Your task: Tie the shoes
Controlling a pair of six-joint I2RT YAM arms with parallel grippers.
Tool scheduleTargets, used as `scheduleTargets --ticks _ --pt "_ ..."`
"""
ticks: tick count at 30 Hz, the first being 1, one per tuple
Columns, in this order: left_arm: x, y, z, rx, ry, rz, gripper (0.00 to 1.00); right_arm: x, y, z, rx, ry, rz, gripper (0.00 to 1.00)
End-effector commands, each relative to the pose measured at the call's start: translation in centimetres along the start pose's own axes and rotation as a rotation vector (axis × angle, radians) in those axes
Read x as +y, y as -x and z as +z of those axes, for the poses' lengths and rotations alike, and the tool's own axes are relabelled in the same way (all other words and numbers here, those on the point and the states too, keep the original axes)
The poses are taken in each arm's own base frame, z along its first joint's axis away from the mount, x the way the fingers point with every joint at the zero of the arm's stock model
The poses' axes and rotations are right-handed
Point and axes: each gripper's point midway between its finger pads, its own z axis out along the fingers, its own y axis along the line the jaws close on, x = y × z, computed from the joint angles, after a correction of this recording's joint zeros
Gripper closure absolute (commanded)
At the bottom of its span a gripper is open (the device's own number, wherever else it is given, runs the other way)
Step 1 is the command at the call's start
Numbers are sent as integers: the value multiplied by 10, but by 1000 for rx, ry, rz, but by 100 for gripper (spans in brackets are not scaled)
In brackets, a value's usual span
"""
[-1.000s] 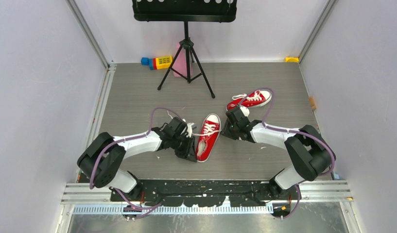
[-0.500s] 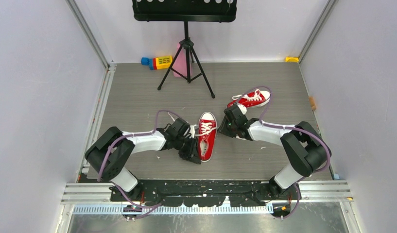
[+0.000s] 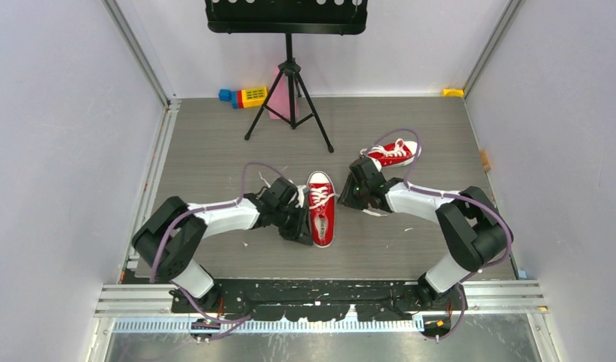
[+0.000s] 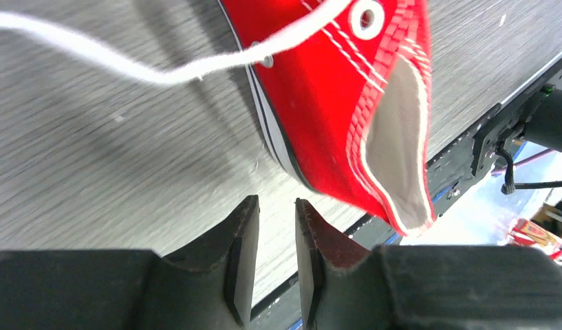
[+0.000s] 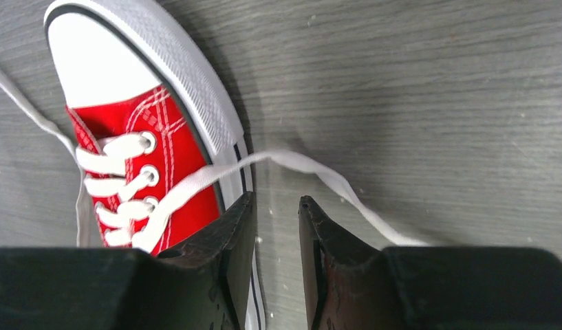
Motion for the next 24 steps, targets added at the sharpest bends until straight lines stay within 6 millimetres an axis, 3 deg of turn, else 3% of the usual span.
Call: scheduleTargets --ticks 1,5,8,12,16,17,18,20,21,24 --pt "4 26 -49 -127 93 114 71 12 13 -34 -45 61 -66 64" --pt "10 29 -75 -155 127 138 67 3 6 -53 -46 62 -95 62" --pt "12 47 -89 -217 178 215 63 -3 4 -69 -49 60 -151 61" --pt "14 77 -93 -284 237 355 62 -8 6 -88 -55 51 -234 60" --pt "19 97 -93 -318 287 494 52 -8 6 -101 -63 67 -254 60" --pt "20 98 -92 -314 290 529 49 -5 4 -104 -62 89 -249 60" --pt "22 99 -90 -305 293 553 40 -1 1 -106 -51 115 -246 60" --pt "19 97 -82 -271 259 605 9 3 -1 -109 -43 139 -243 60" --pt "21 97 -79 -255 258 620 2 5 -2 -110 -38 146 -243 60" --pt "31 101 -72 -223 299 691 5 8 -2 -114 -30 158 -248 60"
